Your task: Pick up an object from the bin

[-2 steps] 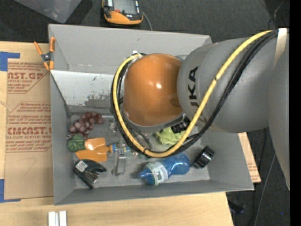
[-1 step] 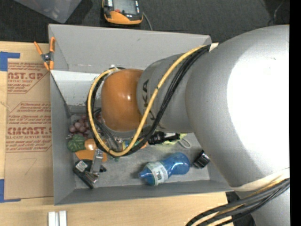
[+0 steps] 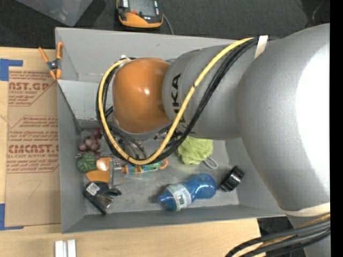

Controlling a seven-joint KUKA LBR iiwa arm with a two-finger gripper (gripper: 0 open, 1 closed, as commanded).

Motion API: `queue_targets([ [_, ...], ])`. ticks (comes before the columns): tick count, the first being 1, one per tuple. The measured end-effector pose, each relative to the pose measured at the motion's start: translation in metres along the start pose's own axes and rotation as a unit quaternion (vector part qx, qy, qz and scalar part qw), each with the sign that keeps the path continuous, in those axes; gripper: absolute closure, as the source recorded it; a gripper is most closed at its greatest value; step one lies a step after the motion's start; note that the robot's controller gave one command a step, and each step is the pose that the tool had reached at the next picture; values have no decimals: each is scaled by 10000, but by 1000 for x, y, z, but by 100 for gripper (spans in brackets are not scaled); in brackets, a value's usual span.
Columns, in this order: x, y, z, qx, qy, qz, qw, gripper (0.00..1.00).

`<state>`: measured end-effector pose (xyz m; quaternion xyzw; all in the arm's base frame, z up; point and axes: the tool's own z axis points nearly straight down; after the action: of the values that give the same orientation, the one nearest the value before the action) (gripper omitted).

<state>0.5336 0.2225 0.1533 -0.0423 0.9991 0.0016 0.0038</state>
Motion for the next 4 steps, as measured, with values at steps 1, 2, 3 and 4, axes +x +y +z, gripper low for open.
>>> queue_targets([
  [1,8,12,31,13,31,2794,9602,0],
  [2,-29,12,60,4,-13,1434,9897,0],
  [3,-40,15,78,31,-26,2083,9781,100],
  [4,-40,15,78,30,-26,2086,9780,100],
])
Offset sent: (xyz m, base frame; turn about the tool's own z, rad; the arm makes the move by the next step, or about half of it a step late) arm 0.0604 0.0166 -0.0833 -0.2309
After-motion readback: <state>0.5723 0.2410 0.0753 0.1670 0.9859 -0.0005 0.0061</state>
